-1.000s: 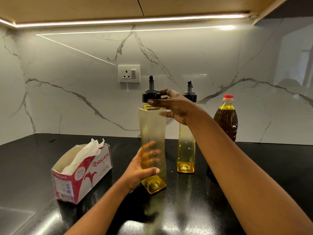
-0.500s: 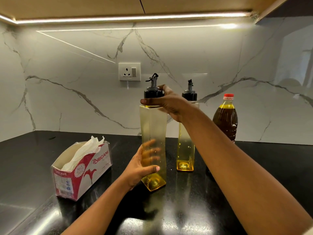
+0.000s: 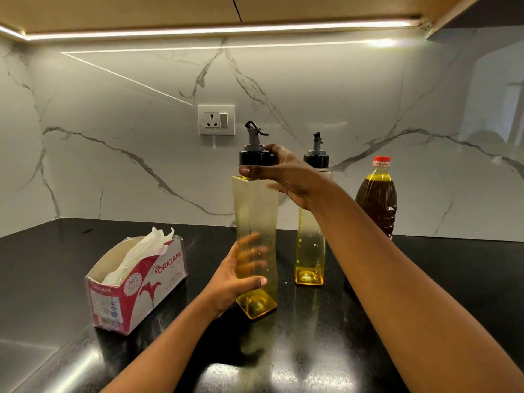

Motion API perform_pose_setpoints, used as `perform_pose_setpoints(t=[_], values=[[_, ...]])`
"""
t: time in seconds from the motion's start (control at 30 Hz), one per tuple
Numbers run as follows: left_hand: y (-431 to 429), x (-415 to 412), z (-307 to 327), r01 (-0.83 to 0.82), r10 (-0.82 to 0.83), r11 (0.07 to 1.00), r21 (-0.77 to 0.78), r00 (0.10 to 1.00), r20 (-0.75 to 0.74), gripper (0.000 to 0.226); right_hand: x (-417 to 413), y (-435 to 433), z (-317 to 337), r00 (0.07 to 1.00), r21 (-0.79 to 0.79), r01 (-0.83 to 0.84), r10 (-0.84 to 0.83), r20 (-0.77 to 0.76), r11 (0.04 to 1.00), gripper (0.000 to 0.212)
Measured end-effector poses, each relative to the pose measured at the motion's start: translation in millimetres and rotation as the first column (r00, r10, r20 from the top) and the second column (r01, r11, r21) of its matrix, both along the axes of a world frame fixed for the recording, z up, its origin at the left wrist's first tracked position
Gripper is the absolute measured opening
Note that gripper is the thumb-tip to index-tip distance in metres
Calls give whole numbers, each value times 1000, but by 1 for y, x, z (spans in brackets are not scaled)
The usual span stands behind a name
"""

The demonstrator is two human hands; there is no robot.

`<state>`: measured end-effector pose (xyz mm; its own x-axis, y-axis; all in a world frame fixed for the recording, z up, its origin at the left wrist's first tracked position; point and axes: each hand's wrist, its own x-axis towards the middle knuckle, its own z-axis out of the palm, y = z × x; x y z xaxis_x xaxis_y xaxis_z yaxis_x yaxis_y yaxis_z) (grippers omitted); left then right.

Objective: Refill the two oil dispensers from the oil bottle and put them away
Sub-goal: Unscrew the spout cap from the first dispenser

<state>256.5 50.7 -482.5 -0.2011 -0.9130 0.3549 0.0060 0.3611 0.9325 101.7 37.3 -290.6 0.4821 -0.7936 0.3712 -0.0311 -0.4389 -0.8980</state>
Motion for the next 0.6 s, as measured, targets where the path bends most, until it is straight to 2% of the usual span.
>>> perform_pose_setpoints(t=[0.17, 0.47, 0.6], values=[[1, -1, 0, -10, 10, 1000, 0, 1000, 1, 85, 12, -4, 6, 999, -5, 30, -30, -35, 1000, 58], [0, -2, -2, -28, 29, 1000, -10, 999, 18, 89, 4, -1, 24, 985, 66, -54, 42, 168, 996, 41], [1, -3, -2, -62, 63, 998, -26, 997, 45, 89, -3, 2, 34, 979, 61, 26, -38, 199, 998, 47]])
